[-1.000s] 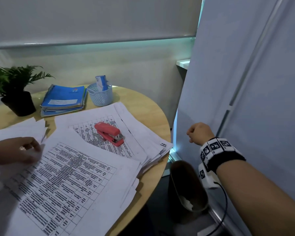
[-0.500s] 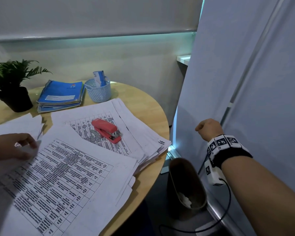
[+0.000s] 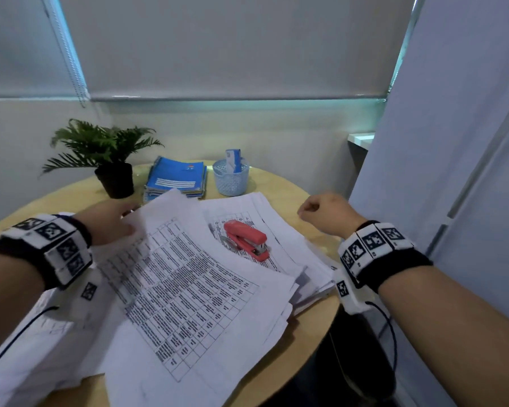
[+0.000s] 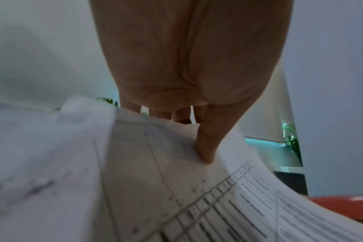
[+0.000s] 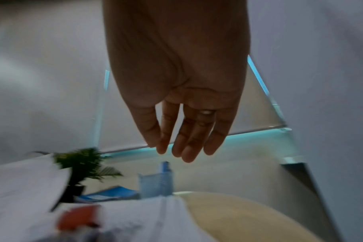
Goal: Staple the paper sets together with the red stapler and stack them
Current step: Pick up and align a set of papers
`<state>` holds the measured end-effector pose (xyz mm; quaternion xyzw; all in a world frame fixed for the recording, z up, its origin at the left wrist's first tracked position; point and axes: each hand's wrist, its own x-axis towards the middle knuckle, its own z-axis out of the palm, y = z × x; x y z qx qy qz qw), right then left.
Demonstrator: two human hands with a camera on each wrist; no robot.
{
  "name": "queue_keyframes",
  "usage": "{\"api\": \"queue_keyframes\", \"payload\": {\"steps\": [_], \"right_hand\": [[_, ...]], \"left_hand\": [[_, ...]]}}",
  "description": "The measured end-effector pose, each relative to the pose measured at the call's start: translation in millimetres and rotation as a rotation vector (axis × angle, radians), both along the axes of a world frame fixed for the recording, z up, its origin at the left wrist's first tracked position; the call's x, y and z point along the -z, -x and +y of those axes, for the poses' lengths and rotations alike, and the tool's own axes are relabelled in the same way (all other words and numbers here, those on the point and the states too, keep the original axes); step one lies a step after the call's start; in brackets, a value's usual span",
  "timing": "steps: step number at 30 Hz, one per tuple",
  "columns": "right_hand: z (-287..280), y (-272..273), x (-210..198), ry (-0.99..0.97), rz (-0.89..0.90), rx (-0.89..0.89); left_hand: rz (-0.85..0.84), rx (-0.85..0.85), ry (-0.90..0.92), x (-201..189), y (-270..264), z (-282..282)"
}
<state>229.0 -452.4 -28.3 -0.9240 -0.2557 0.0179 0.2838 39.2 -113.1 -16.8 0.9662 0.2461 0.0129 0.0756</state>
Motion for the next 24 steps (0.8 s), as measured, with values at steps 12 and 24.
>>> {"api": "queue_keyframes", "payload": {"steps": [12,24], "right_hand": [[148,61,-31,-0.311,0.282,-0.289],[158,87,-45,-0.865,0.199,-0.233]], "left_hand": [[-0.595,0.12,0.073,-95,34,-8],[-1.008,-0.038,0.84,-59,50,19]]}}
